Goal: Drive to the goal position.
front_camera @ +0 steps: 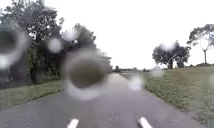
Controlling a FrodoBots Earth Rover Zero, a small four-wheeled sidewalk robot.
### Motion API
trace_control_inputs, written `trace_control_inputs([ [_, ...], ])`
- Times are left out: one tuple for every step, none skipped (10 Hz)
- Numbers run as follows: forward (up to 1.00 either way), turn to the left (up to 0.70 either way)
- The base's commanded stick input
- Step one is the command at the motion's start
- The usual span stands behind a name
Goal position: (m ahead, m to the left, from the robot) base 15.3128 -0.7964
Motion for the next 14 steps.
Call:
trace_control_inputs([
  [0.70, 0.00],
  [0.70, 0.00],
  [0.70, 0.00],
  [0.70, 0.00],
  [0.70, 0.00],
  [0.70, 0.00],
  [0.70, 0.00],
  [0.70, 0.00],
  [0.70, 0.00],
  [0.70, 0.00],
  [0.70, 0.00],
  [0.70, 0.00],
  [0.70, 0.00],
  [0.70, 0.00],
])
